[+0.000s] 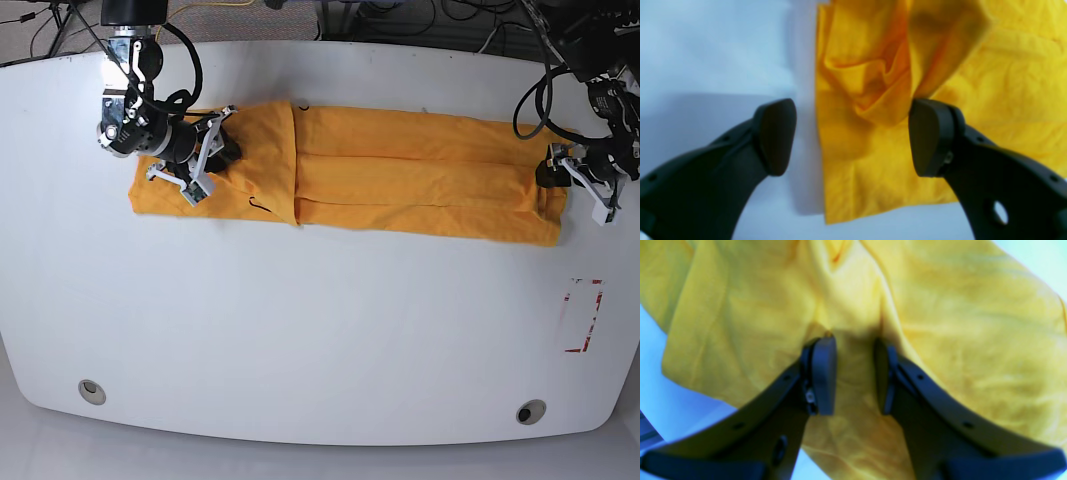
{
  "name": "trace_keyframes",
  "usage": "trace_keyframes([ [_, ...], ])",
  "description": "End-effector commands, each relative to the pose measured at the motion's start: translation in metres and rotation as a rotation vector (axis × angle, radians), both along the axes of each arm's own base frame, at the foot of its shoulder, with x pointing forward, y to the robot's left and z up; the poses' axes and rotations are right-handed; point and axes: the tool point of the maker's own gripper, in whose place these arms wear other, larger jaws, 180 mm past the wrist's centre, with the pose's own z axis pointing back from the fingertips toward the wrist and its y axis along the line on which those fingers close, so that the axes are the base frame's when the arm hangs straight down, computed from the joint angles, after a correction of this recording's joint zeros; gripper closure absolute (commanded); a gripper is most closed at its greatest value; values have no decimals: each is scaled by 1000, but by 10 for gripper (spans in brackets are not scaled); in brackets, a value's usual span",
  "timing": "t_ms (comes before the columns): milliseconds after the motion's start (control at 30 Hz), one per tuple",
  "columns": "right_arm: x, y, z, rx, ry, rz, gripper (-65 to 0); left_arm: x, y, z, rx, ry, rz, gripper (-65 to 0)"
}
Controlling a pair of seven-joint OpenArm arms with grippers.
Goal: Layout the t-shirt on the table in an organized manner, then fold the t-shirt properly
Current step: 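Lift the shirt end with the left gripper and move it toward the middle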
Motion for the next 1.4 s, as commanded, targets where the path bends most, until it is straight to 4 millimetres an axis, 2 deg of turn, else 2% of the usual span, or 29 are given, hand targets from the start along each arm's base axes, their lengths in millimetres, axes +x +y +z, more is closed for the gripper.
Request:
trace_keyframes([
  [0,-2,-11,-2,-50,17,-3,-195,7,6,9,13,-27,1,-486],
  [200,-1,-11,-2,-49,16,-5,-195,9,-6,4,12,-8,-46,-483],
  [300,-1,-11,-2,-49,16,-5,-195,10,-11,2,13,-1,-68,-447],
  [367,-1,-11,-2,-49,16,-5,-195,12,-16,1,12,-3,-81,-376],
  [500,-1,-11,-2,-49,16,-5,-195,24,-34,2,-8,-56,-108,-185],
  [567,-1,-11,-2,-49,16,-5,-195,27,-37,3,-13,-76,-108,-106],
  [733,-1,-11,-2,-49,16,-5,-195,29,-36,5,-11,-90,-104,-6],
  [933,-1,-11,-2,-49,16,-5,-195,39,-36,31,48,-165,-132,0],
  [1033,-5,-11,-3,-49,24,-4,-195,34,-38,41,92,-188,-158,0],
  [1100,-6,-11,-4,-49,26,-4,-195,34,-41,56,137,-224,-187,0],
  [1267,-6,-11,-4,-49,27,-4,-195,30,-73,86,230,-299,-328,0],
  [1367,-6,-11,-4,-49,27,-4,-195,21,-96,96,261,-327,-412,0],
])
